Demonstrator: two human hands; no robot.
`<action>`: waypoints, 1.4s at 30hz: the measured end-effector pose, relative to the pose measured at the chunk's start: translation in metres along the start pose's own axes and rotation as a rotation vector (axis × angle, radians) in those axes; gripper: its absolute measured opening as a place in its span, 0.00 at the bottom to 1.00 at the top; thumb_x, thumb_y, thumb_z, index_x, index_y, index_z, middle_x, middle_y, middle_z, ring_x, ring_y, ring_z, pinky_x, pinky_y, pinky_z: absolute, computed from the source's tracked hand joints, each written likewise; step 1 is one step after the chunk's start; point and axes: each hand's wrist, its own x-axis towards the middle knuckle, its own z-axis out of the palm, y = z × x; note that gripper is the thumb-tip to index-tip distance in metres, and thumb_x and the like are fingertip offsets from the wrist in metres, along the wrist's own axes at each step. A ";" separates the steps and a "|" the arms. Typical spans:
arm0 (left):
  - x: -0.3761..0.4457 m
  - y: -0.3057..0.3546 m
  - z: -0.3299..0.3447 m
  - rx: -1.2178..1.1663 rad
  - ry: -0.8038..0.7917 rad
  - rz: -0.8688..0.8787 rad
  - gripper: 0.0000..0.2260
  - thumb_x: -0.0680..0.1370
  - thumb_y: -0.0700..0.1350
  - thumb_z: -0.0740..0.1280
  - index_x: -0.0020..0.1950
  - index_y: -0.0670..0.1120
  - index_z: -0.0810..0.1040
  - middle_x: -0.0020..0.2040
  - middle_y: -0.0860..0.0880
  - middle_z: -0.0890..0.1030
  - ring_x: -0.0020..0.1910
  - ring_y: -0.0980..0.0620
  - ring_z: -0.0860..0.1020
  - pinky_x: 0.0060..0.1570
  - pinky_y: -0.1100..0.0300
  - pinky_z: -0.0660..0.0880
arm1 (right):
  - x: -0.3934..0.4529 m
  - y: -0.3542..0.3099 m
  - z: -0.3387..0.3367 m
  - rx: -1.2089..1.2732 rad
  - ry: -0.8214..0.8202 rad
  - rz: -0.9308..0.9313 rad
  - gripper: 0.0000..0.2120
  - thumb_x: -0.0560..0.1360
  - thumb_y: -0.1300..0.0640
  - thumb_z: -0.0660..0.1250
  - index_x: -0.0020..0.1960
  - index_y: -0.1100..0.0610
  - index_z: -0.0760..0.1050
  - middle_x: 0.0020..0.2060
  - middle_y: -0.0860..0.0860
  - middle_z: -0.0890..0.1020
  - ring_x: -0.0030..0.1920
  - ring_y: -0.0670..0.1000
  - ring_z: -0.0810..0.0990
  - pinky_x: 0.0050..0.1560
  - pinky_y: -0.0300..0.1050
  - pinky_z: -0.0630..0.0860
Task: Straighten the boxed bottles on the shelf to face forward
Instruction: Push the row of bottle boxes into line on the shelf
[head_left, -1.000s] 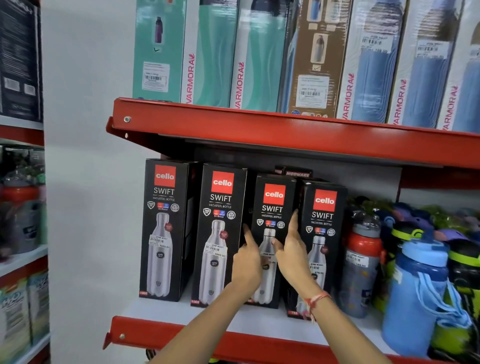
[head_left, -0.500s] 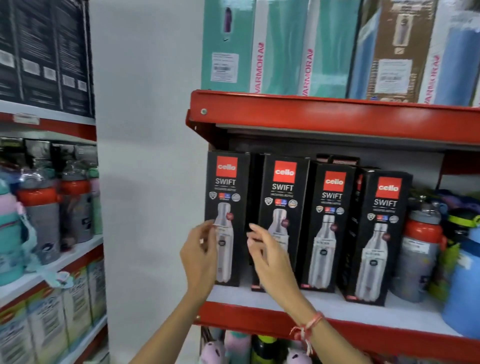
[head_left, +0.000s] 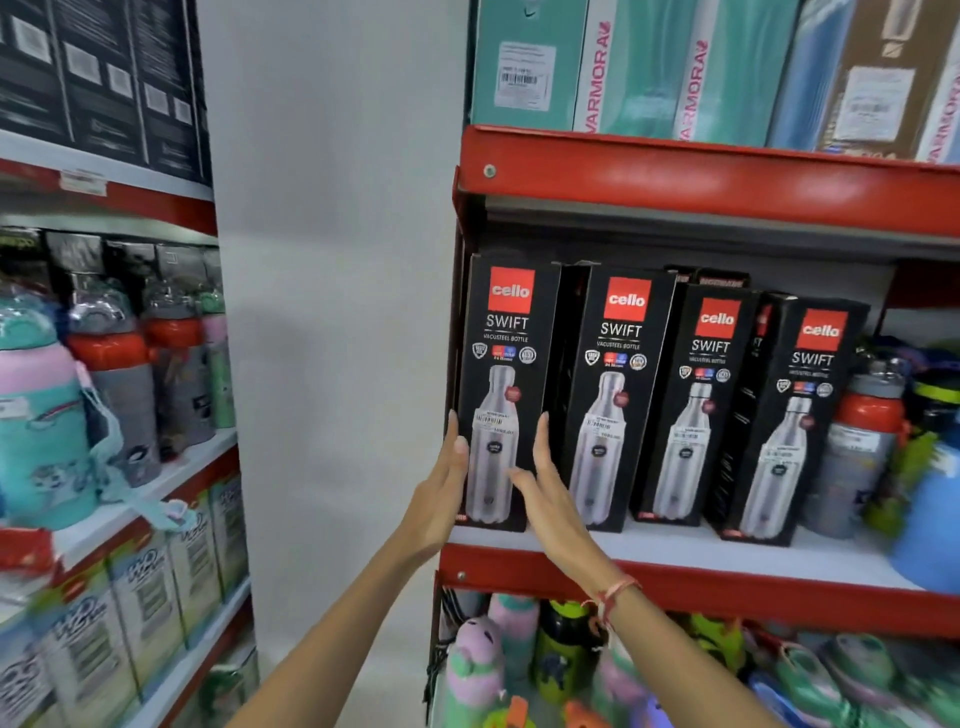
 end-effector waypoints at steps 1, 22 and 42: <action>-0.005 -0.001 -0.004 -0.017 -0.025 0.004 0.23 0.75 0.70 0.43 0.69 0.75 0.43 0.77 0.58 0.56 0.75 0.47 0.60 0.73 0.41 0.59 | -0.005 0.000 -0.003 -0.010 -0.010 0.001 0.31 0.81 0.51 0.52 0.72 0.33 0.34 0.73 0.34 0.44 0.76 0.41 0.46 0.76 0.53 0.49; -0.055 0.042 0.038 0.231 0.644 0.514 0.14 0.81 0.43 0.55 0.60 0.43 0.77 0.57 0.48 0.79 0.58 0.56 0.75 0.60 0.67 0.69 | -0.043 0.007 -0.053 -0.009 0.255 -0.077 0.26 0.79 0.43 0.54 0.76 0.42 0.54 0.74 0.41 0.61 0.74 0.44 0.60 0.74 0.51 0.59; -0.030 0.048 0.134 -0.014 0.049 -0.202 0.31 0.76 0.67 0.40 0.77 0.55 0.48 0.78 0.53 0.54 0.77 0.52 0.53 0.74 0.52 0.48 | -0.043 0.042 -0.121 0.014 -0.062 0.182 0.29 0.77 0.35 0.49 0.74 0.35 0.39 0.74 0.38 0.53 0.76 0.50 0.54 0.73 0.53 0.54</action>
